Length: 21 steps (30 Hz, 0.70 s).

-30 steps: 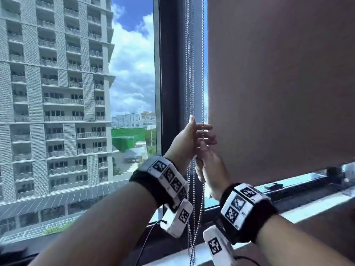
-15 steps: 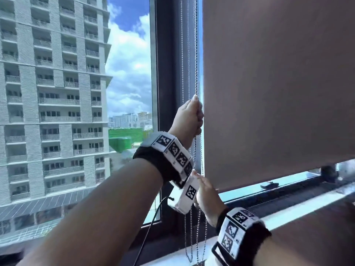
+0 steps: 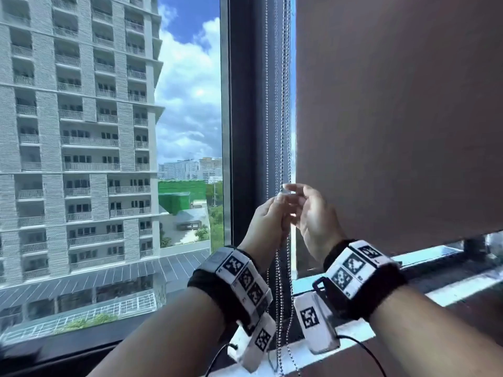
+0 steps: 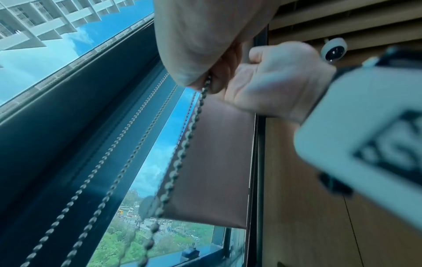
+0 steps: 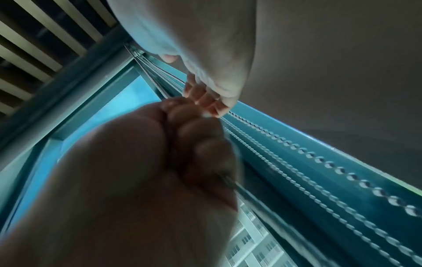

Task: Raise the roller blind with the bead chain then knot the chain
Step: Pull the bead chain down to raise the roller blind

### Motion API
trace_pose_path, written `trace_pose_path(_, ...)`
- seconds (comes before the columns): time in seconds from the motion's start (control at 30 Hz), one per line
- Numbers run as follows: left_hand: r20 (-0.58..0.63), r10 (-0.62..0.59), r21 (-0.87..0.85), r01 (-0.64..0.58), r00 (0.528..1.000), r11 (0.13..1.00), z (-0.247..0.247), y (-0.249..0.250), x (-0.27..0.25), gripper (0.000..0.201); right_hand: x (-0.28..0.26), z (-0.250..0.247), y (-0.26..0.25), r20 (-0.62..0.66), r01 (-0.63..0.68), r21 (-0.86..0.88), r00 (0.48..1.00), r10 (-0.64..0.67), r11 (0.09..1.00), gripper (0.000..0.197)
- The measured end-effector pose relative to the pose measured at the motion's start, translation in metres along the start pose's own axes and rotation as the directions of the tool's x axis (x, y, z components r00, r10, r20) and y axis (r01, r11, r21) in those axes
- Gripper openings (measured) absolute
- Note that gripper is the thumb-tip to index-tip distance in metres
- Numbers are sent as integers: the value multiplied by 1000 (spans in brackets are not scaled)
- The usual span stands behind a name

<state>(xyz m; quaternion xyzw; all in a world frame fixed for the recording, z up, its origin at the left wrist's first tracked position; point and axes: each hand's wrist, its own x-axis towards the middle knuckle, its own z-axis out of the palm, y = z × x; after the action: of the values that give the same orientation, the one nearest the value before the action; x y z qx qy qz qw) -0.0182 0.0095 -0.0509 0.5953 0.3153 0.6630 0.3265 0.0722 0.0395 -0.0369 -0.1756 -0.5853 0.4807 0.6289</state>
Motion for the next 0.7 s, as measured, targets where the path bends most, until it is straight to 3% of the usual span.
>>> trace_pose_path(0.17,8,-66,57,66,998,996,-1,-31,-19,36,13,24,-37,79,73,19,994,-75,997,34)
trace_pose_path(0.23,27,-107,23,107,994,994,0,-43,-30,34,12,30,-42,59,85,33,995,-87,996,35)
trace_pose_path(0.33,59,-154,-25,156,986,988,-1,-58,-43,34,6,32,-28,0,141,-82,990,-141,987,45)
trace_pose_path(0.5,93,-287,-63,293,953,954,-13,-65,-38,66,-11,23,-4,24,105,-116,994,-103,988,52)
trace_pose_path(0.6,116,-273,-99,284,955,954,-14,-42,-16,69,-20,19,10,27,9,-58,1000,-7,998,49)
trace_pose_path(0.7,112,-193,-59,201,975,978,-12,-10,9,61,-29,18,19,50,-2,12,999,2,1000,42)
